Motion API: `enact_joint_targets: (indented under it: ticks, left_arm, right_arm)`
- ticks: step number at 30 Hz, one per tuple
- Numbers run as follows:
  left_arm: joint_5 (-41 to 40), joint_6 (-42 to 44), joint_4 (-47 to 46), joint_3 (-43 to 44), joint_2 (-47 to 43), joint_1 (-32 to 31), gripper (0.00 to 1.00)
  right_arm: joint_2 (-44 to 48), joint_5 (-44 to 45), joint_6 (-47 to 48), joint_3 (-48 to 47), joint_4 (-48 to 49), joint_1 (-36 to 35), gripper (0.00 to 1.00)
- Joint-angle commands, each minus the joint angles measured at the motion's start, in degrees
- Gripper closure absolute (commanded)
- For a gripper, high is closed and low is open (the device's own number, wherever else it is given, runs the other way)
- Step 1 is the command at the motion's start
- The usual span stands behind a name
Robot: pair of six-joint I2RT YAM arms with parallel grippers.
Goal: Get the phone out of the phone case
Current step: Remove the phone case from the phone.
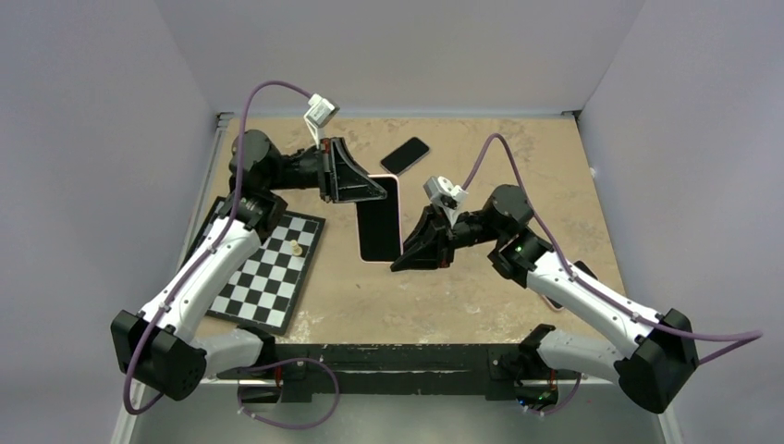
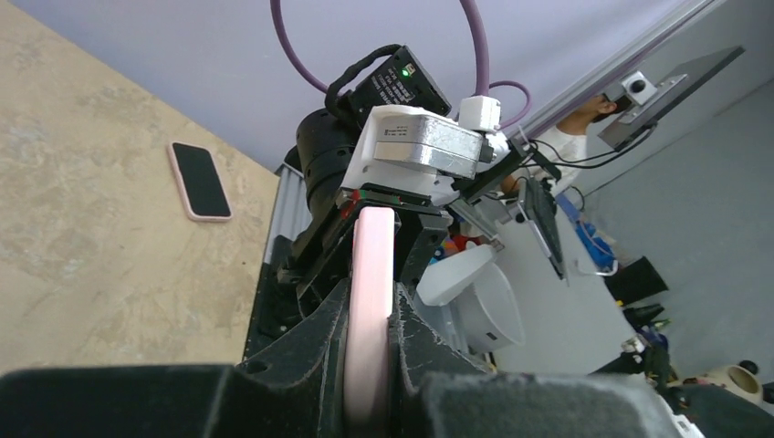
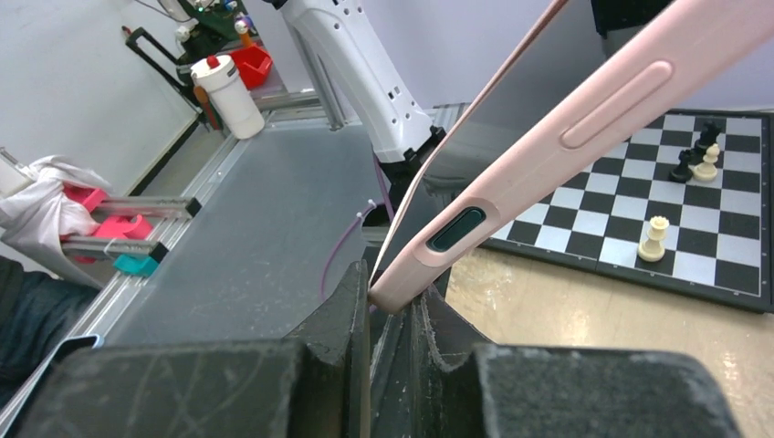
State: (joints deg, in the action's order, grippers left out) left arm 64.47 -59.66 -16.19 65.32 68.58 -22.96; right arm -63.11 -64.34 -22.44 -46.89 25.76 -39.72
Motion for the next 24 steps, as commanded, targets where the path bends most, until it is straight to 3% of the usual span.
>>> enact_joint_targets:
  ticks: [1, 6, 11, 16, 24]
  left_arm:
    - [1.0, -17.7, -12.3, -3.5, 3.0, 0.2, 1.0]
    - [-0.1, -26.8, -24.9, -5.9, 4.9, -0.6, 1.0]
    - [-0.7, -24.9, -22.4, -5.7, 3.8, -1.3, 1.0]
    - [-0.5, -24.4, -20.8, -5.3, 3.7, -2.0, 1.0]
    - [-1.1, -25.2, -21.0, -5.0, 3.3, -2.3, 1.0]
  right_arm:
    - [2.0, 3.7, 6.2, -5.5, 12.1, -0.8, 1.0]
    - [-1.4, 1.9, 6.1, -11.7, 14.4, -0.8, 1.0]
    - [-4.5, 2.1, 8.5, -15.4, 12.6, -0.9, 1.0]
    - [-6.5, 2.6, 5.4, -15.8, 18.7, -1.0, 1.0]
    - [-7.3, 7.8, 12.9, -18.2, 10.9, -1.0, 1.0]
